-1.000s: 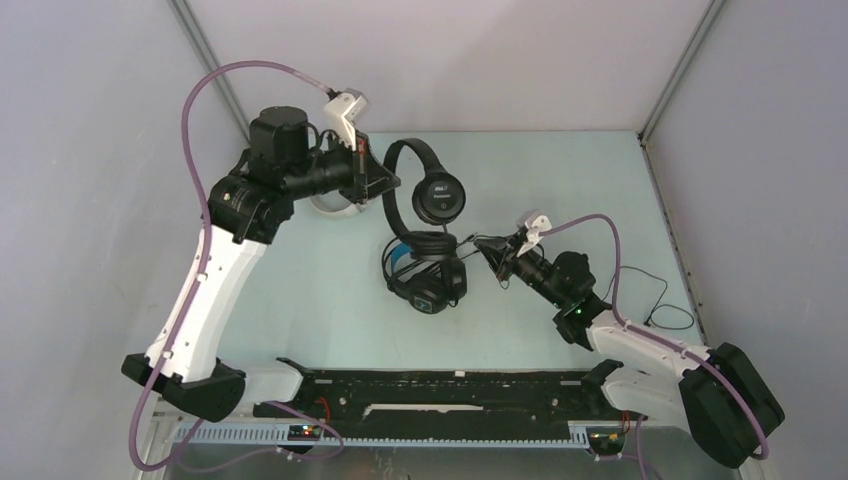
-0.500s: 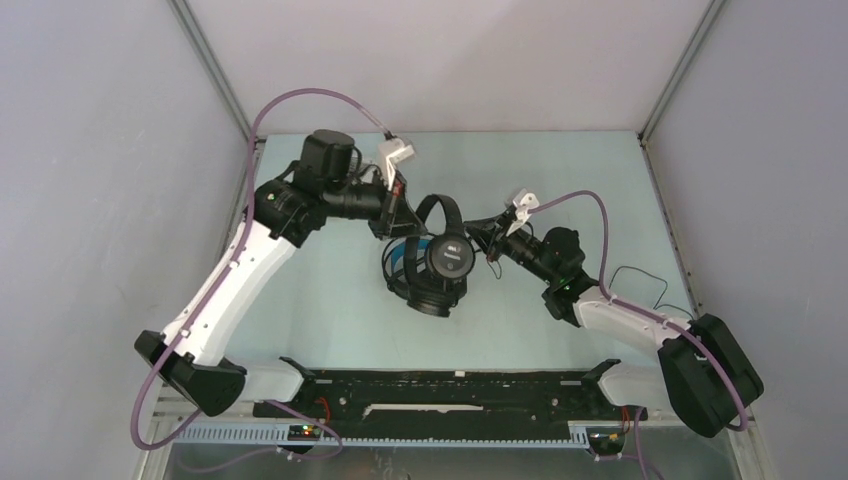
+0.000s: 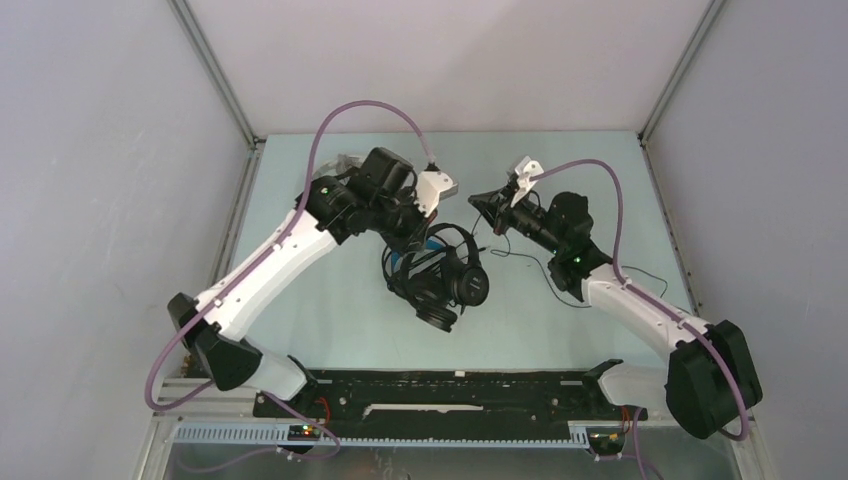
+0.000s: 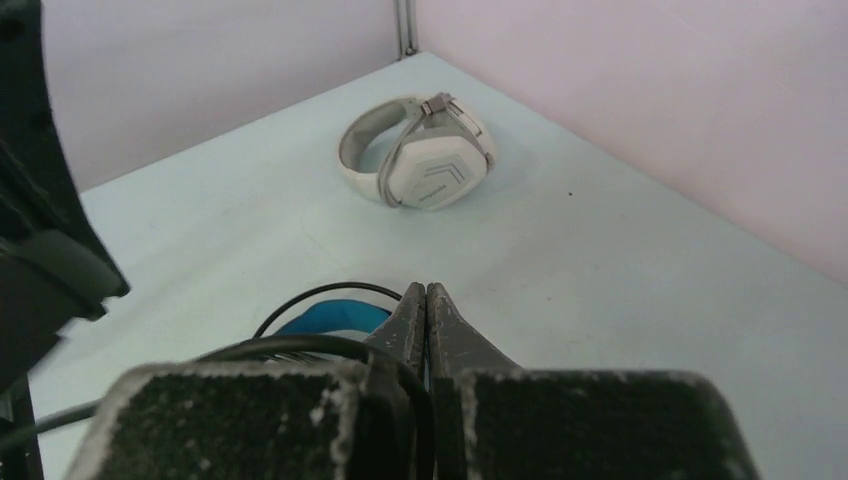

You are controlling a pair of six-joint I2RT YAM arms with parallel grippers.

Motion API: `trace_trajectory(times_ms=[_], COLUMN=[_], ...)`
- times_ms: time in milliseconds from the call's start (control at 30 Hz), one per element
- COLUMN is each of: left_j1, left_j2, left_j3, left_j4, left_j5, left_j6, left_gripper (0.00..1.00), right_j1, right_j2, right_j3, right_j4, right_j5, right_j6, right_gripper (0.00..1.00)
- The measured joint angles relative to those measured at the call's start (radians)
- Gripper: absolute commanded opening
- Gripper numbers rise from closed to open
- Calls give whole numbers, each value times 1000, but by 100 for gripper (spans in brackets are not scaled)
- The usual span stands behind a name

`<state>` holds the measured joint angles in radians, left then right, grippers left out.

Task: Wrap the headphones
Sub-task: Wrap the headphones cable around the headphones.

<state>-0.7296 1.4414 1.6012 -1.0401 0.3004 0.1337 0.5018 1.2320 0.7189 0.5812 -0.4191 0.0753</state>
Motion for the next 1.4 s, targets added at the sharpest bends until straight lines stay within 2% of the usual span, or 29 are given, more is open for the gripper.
trace_trajectory(times_ms=[300, 533, 867, 1133, 1400], left_j1=[-32, -31, -7, 6, 10], left_j2=[125, 198, 233, 239, 255], left_j3=[108, 165, 221, 222, 222], left_j4=[-77, -93, -94, -91, -73], left_j5=[-409, -613, -705, -780, -809], left_j6=[-11, -95, -231, -267, -269], left_gripper=[0, 0, 0, 0, 0], right_j1=[13, 60, 76, 108, 101], right_j2=[-10, 5, 151, 251, 366], right_j3=[264, 389, 647, 860, 1094], right_j4=[-465, -668, -959, -1244, -1455], right_j5=[5, -6, -50, 168, 271], right_j6=[-87, -37, 157, 195, 187], right_gripper=[0, 0, 0, 0, 0])
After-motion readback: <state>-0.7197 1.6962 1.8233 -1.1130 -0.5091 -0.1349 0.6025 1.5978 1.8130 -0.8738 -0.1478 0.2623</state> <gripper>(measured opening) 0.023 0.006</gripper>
